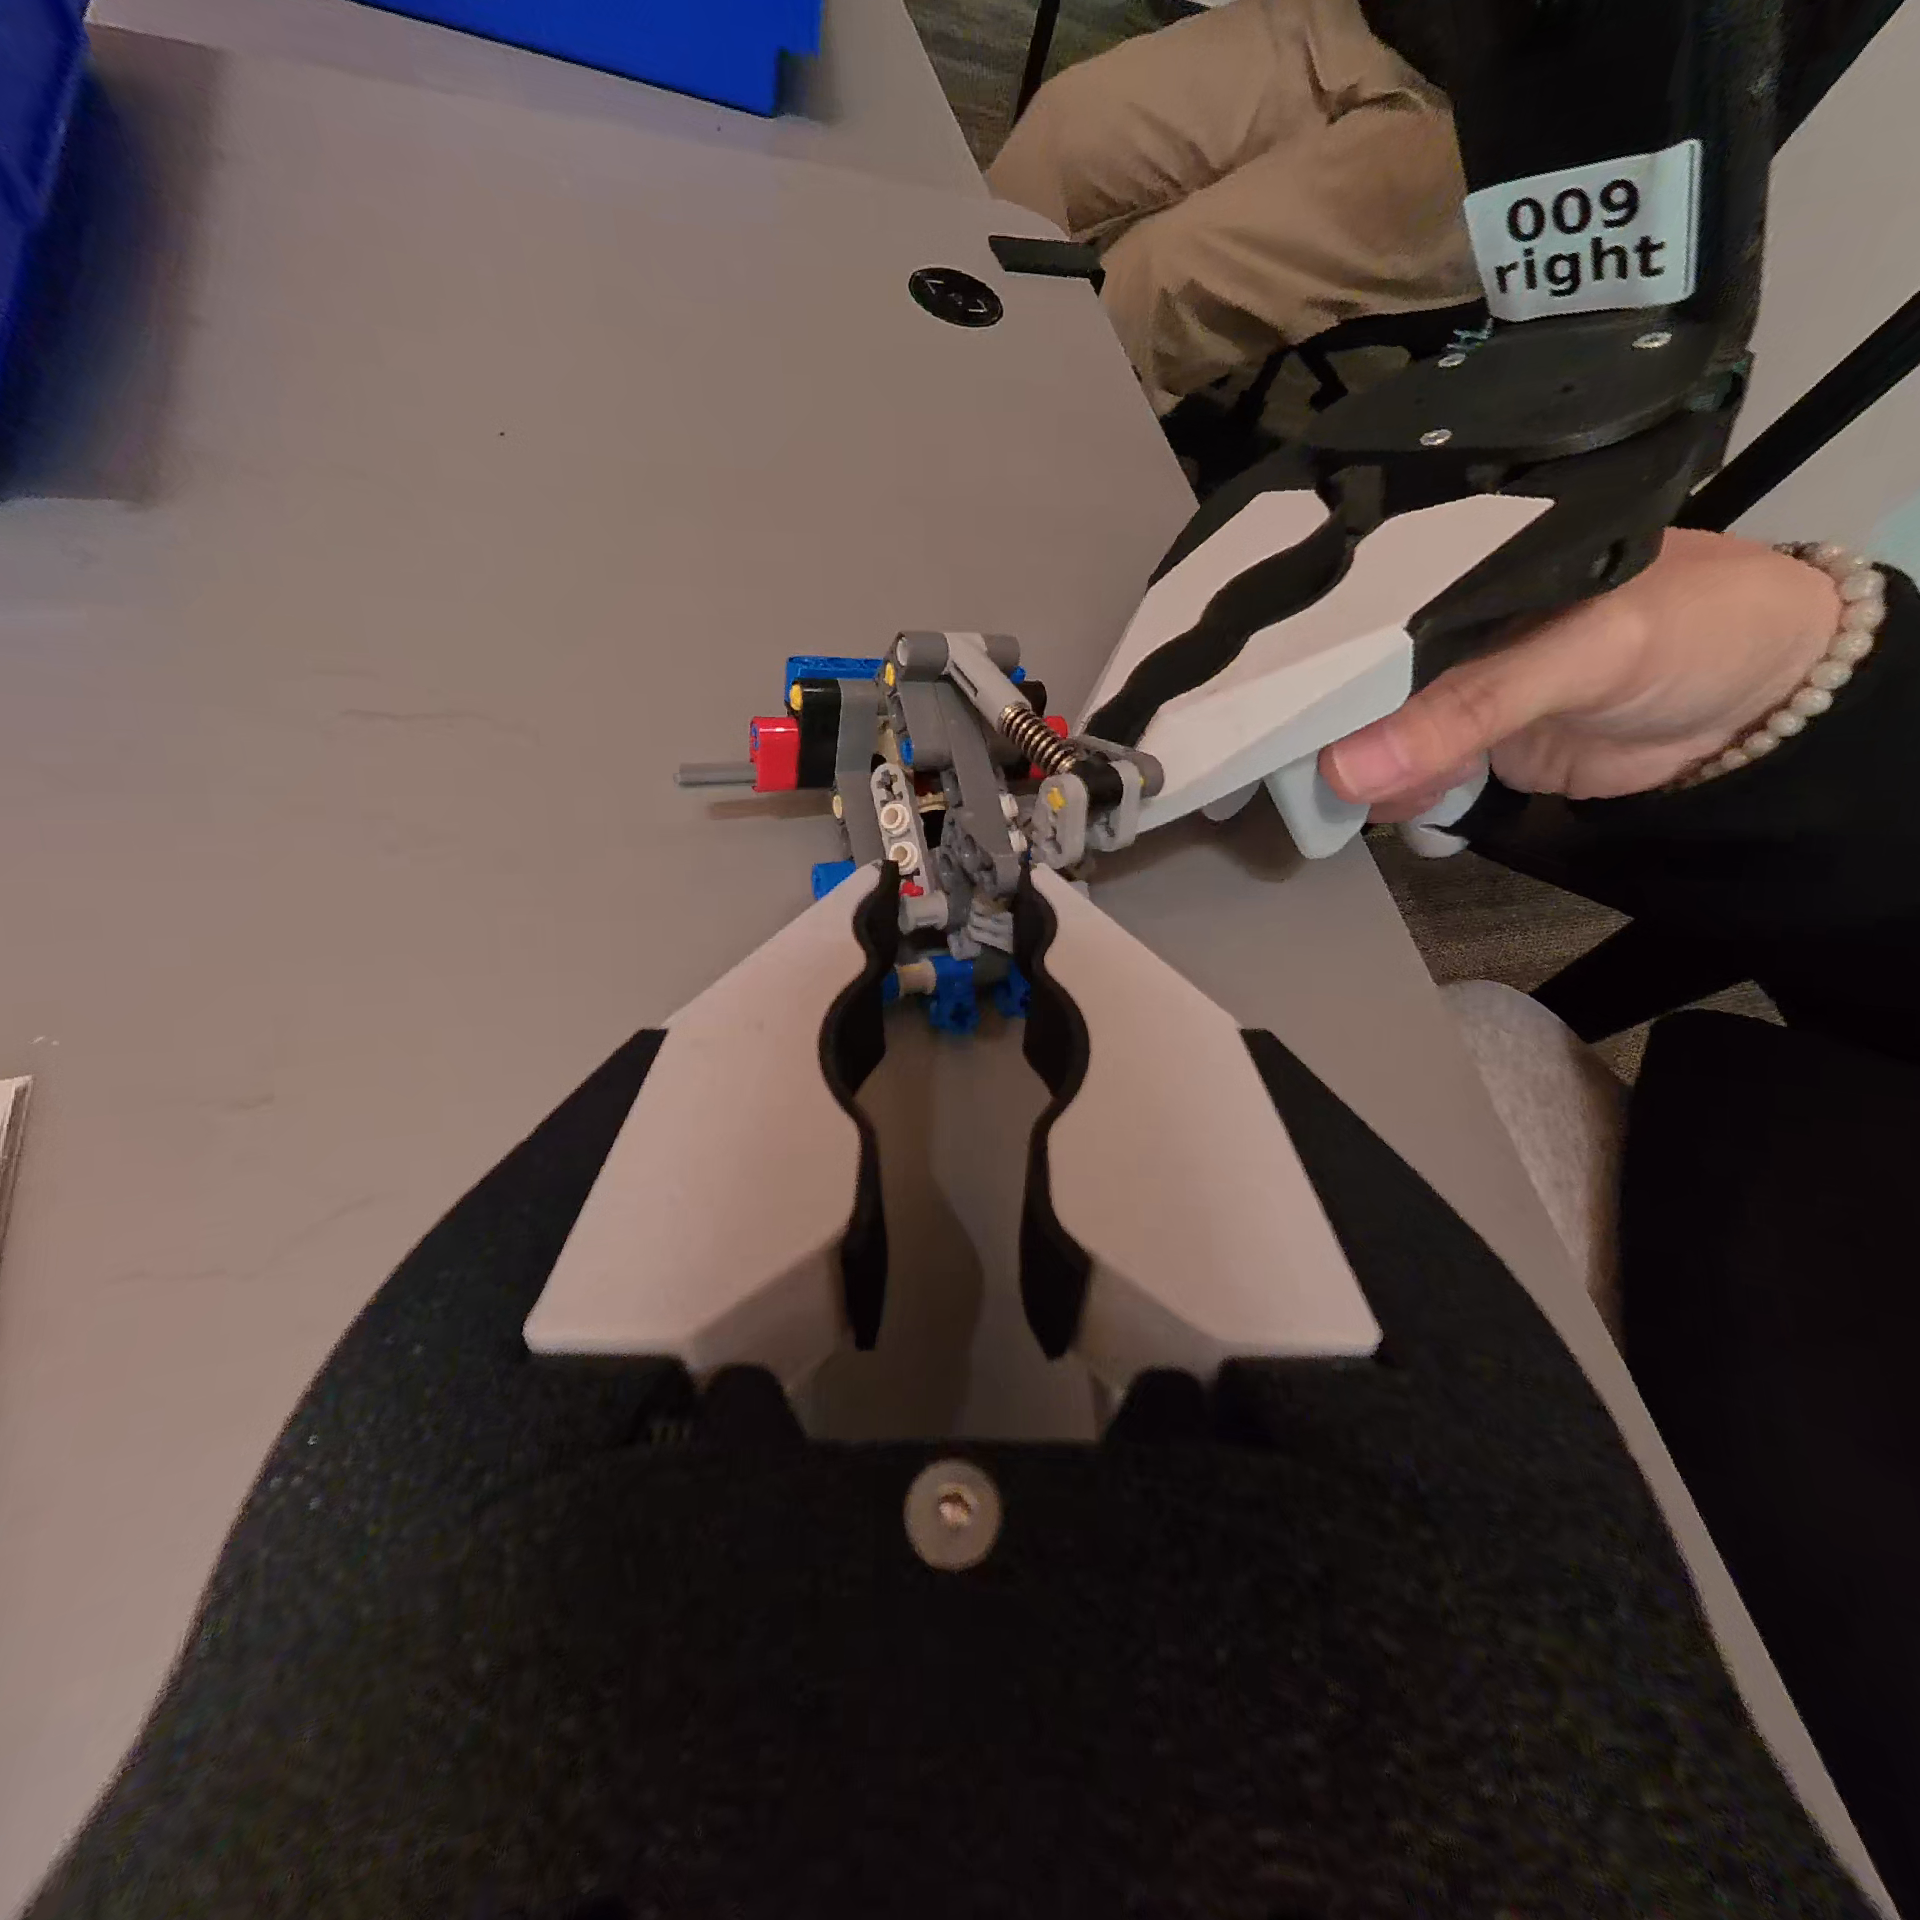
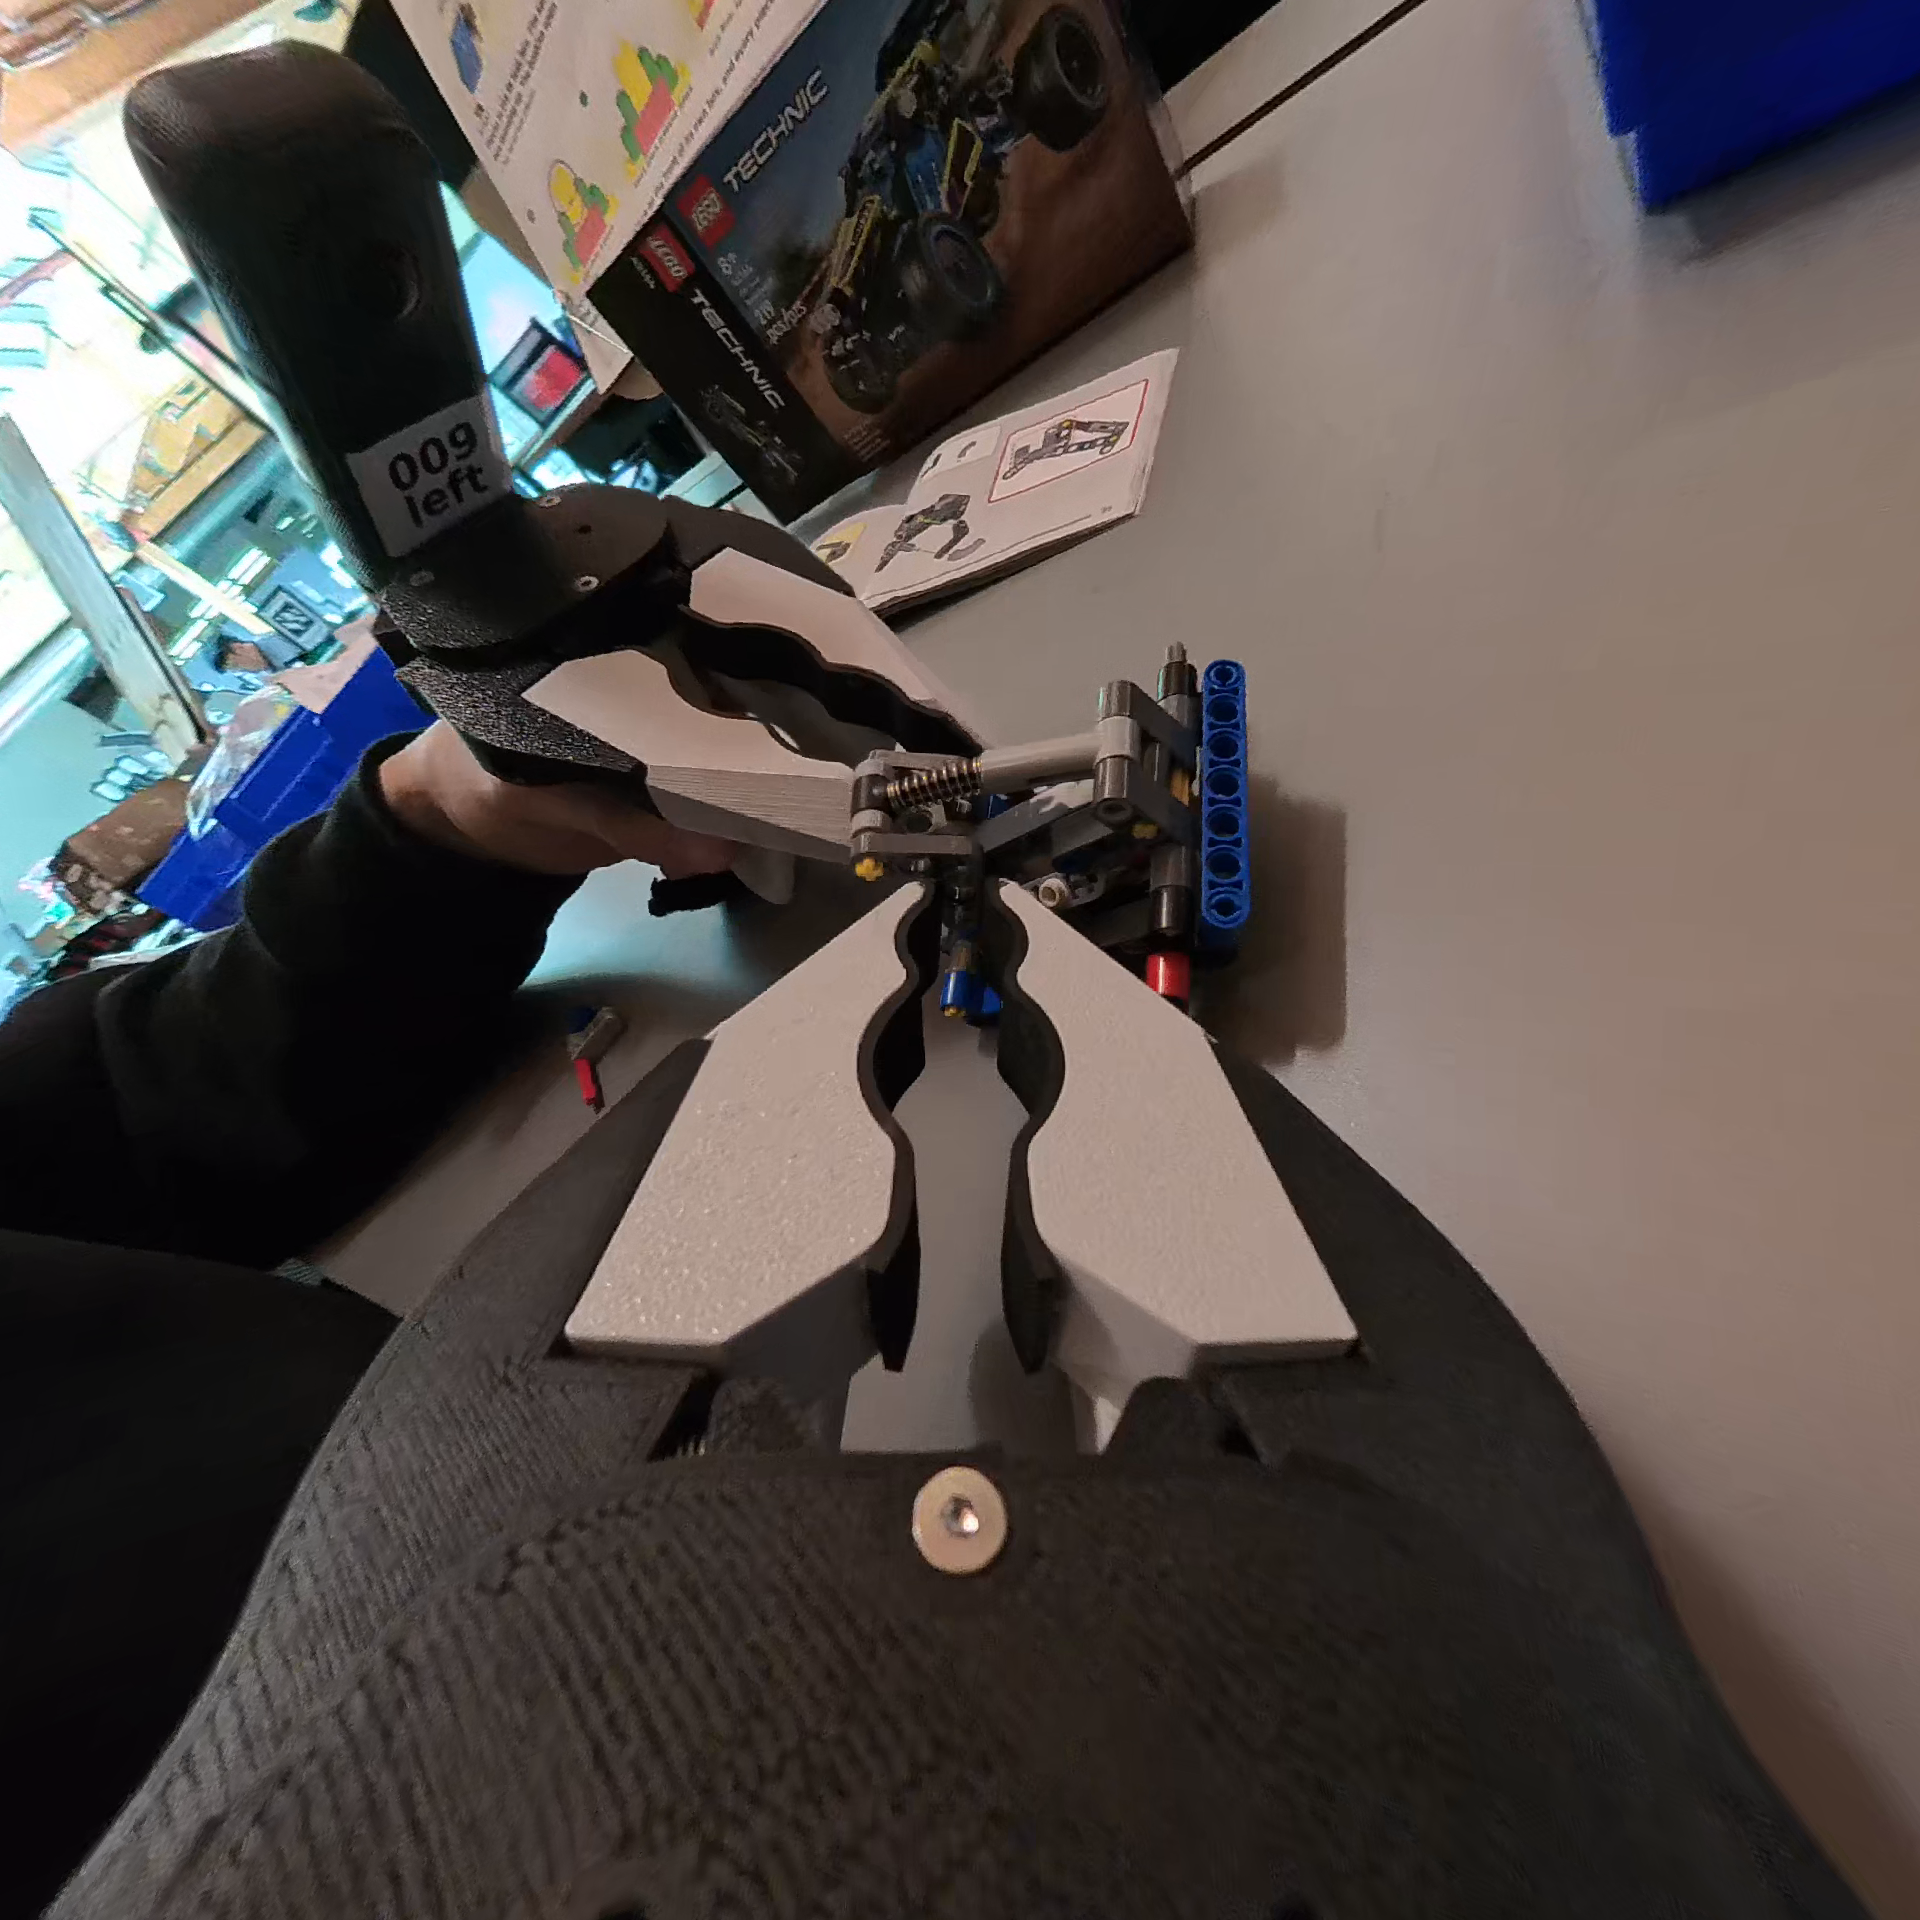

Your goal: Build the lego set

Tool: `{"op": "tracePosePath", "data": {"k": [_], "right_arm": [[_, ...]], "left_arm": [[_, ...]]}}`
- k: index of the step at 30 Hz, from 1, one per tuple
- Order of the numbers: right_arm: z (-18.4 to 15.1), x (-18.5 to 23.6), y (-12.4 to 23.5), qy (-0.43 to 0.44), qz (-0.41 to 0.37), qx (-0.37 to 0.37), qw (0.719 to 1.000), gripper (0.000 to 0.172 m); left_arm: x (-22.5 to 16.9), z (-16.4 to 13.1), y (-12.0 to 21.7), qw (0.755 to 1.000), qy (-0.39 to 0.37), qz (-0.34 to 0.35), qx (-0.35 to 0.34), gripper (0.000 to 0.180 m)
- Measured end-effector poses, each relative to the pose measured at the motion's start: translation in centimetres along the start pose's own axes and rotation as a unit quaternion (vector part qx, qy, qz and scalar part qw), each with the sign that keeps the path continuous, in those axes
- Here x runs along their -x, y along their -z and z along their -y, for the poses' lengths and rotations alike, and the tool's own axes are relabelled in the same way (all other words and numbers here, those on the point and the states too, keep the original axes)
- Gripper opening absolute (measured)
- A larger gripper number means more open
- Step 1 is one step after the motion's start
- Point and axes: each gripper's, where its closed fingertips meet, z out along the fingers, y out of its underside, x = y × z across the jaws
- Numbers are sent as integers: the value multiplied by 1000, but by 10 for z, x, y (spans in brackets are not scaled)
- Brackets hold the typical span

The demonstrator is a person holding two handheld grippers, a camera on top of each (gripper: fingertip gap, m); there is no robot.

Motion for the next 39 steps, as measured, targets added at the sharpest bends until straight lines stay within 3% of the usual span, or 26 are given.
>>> {"op": "tracePosePath", "data": {"k": [3, 9, 12, 18, 22, 26, 39], "right_arm": [[0, 1, -1, -1, -15, -12, 1000, 5], [-2, 1, -3, -6, -20, -9, 1000, 5], [-1, 2, -3, -11, -17, -12, 1000, 5], [-6, 9, -9, -16, -6, 5, 1000, 5], [-6, 10, -11, -15, -4, 12, 1000, 5], [-7, 8, -7, 5, -7, 28, 1000, 4], [-8, 3, -2, 41, -9, 34, 999, 4]], "left_arm": [[0, 0, 1, 1000, -11, 5, -1, 18], [-9, 1, 13, 980, -197, 14, -6, 28], [-19, -2, 19, 970, -243, -12, -7, 37], [-6, -17, 12, 944, -327, 19, 35, 33], [-8, -21, 4, 941, -336, 5, 38, 34], [-6, -19, 5, 941, -336, 8, 32, 22], [-2, -18, 2, 935, -352, 30, 32, 22]]}}
